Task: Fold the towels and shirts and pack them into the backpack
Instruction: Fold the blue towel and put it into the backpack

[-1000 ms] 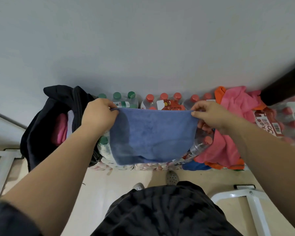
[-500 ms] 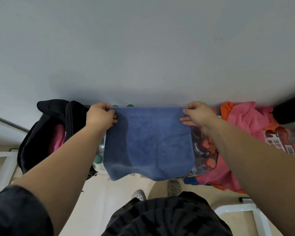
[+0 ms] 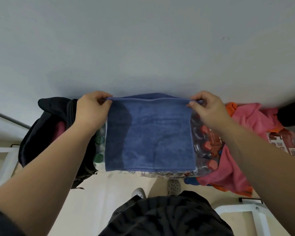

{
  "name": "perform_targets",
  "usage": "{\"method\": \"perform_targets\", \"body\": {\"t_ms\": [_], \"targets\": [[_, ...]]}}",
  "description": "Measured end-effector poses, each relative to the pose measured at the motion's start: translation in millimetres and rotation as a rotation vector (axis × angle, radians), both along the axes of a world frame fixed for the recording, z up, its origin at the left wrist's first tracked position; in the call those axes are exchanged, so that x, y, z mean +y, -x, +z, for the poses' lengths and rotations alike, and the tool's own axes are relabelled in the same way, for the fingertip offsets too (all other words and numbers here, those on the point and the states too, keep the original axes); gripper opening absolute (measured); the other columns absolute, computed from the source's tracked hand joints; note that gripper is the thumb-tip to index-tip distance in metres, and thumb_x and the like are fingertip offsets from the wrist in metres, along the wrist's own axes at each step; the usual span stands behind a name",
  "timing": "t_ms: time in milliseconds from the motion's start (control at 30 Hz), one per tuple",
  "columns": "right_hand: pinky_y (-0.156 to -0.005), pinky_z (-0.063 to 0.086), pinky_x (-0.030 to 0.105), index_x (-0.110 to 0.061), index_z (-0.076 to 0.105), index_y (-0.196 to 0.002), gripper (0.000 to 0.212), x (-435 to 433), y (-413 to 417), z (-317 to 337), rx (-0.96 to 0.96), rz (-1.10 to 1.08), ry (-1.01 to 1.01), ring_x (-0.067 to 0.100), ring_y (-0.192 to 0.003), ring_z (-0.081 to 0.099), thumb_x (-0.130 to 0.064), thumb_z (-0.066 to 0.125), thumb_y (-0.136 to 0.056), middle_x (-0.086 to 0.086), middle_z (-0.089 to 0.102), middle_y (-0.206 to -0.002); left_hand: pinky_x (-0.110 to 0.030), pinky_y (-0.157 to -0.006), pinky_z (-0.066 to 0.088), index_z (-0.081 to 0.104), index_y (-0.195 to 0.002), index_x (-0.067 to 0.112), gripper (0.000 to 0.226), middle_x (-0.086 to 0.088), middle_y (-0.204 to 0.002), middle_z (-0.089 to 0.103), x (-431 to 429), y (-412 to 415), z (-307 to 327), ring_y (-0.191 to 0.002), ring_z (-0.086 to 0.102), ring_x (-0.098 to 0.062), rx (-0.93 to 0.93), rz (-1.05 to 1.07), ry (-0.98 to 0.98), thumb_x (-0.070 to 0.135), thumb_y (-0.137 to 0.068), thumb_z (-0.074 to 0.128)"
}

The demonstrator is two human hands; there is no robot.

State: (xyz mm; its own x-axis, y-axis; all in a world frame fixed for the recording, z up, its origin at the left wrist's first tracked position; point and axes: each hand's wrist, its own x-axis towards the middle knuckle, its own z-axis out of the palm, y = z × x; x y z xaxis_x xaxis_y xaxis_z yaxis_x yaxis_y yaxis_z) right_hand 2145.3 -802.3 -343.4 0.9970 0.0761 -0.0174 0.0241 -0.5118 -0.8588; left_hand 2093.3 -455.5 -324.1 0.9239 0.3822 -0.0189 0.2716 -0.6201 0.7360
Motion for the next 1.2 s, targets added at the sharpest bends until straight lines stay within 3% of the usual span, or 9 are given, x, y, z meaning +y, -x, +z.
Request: {"method": "perform_targets", "body": {"t_ms": [333,467,600,800,867,967,1033,1133,1200], "targets": [[-0.087,0.048,0.013,-0.020,0.069,-0.083,0.023,-24,107,14,-0.082,0.251,0.305,-0.001,-0.103,0.061,-0.001,0.081,-0.076,-0.006,0.068,-0.105,-0.041,-0.066,0.057,0.078,-0.082,0.008,0.014,-0.007,-0.090,0.065,2,106,-1,-0.078,0.065,-0.029,-0.073,-0.301,-0.452,-0.003,-0.076,0.074],[-0.084,0.047,0.012,-0.014,0.067,-0.081,0.023,-25,133,-3,-0.128,0.315,0.386,-0.001,-0.101,0.060,0.003,0.080,-0.074,-0.005,0.065,-0.103,-0.035,-0.045,0.042,0.059,-0.059,0.009,0.021,-0.006,-0.075,0.053,-1,129,-23,-0.056,0.053,-0.032,0.052,-0.466,-0.688,-0.008,-0.062,0.072],[-0.085,0.047,0.013,-0.012,0.067,-0.081,0.019,-23,150,-19,-0.087,0.371,0.456,0.004,-0.098,0.059,0.001,0.078,-0.075,-0.002,0.064,-0.105,-0.027,-0.044,0.024,0.045,-0.052,0.014,0.042,-0.002,-0.059,0.038,-9,138,-33,-0.047,0.029,-0.022,0.147,-0.627,-0.814,-0.012,-0.040,0.077],[-0.078,0.050,0.038,-0.019,0.067,-0.080,0.020,-17,155,-43,-0.101,0.432,0.712,0.023,-0.090,0.058,-0.010,0.083,-0.071,-0.004,0.063,-0.101,-0.031,-0.063,0.033,0.061,-0.088,0.018,0.025,0.000,-0.083,0.040,-24,137,-31,-0.071,0.041,-0.021,0.413,-0.673,-1.002,-0.004,-0.078,0.055],[-0.084,0.045,0.043,-0.024,0.066,-0.079,0.021,-14,156,-41,-0.145,0.432,0.843,0.023,-0.095,0.055,-0.031,0.084,-0.070,-0.008,0.060,-0.099,-0.031,-0.064,0.034,0.061,-0.091,0.019,0.023,0.000,-0.085,0.041,-25,134,-27,-0.073,0.043,-0.021,0.482,-0.677,-1.038,-0.001,-0.081,0.054],[-0.093,0.037,0.045,-0.030,0.065,-0.076,0.047,-3,156,-27,-0.205,0.378,0.986,0.020,-0.102,0.050,-0.076,0.057,-0.074,-0.010,0.057,-0.089,-0.032,-0.064,0.036,0.060,-0.086,0.019,0.004,0.001,-0.085,0.046,-26,130,-21,-0.076,0.046,-0.022,0.485,-0.672,-0.988,0.022,-0.084,0.060],[-0.095,0.035,0.044,-0.028,0.064,-0.079,0.051,12,152,-17,-0.271,0.313,0.927,0.019,-0.103,0.049,-0.075,0.045,-0.084,-0.009,0.057,-0.088,-0.033,-0.065,0.040,0.053,-0.081,0.019,0.027,0.000,-0.086,0.052,-28,127,-19,-0.079,0.051,-0.023,0.432,-0.631,-0.905,0.045,-0.088,0.058],[-0.100,0.040,0.043,-0.023,0.066,-0.109,0.053,42,133,-15,-0.241,0.276,0.816,0.023,-0.114,0.053,-0.062,0.035,-0.093,-0.001,0.062,-0.114,-0.041,-0.077,0.049,0.062,-0.093,0.015,0.036,-0.009,-0.098,0.059,-36,117,-23,-0.094,0.057,-0.031,0.214,-0.541,-0.760,0.049,-0.094,0.051],[-0.114,0.032,0.048,-0.025,0.051,-0.139,0.059,60,120,-22,-0.136,0.283,0.813,0.029,-0.137,0.041,-0.059,0.030,-0.096,0.005,0.047,-0.147,-0.048,-0.101,0.044,0.057,-0.128,0.013,0.050,-0.014,-0.133,0.054,-45,106,-35,-0.121,0.051,-0.035,0.196,-0.540,-0.688,0.049,-0.097,0.045]]}}
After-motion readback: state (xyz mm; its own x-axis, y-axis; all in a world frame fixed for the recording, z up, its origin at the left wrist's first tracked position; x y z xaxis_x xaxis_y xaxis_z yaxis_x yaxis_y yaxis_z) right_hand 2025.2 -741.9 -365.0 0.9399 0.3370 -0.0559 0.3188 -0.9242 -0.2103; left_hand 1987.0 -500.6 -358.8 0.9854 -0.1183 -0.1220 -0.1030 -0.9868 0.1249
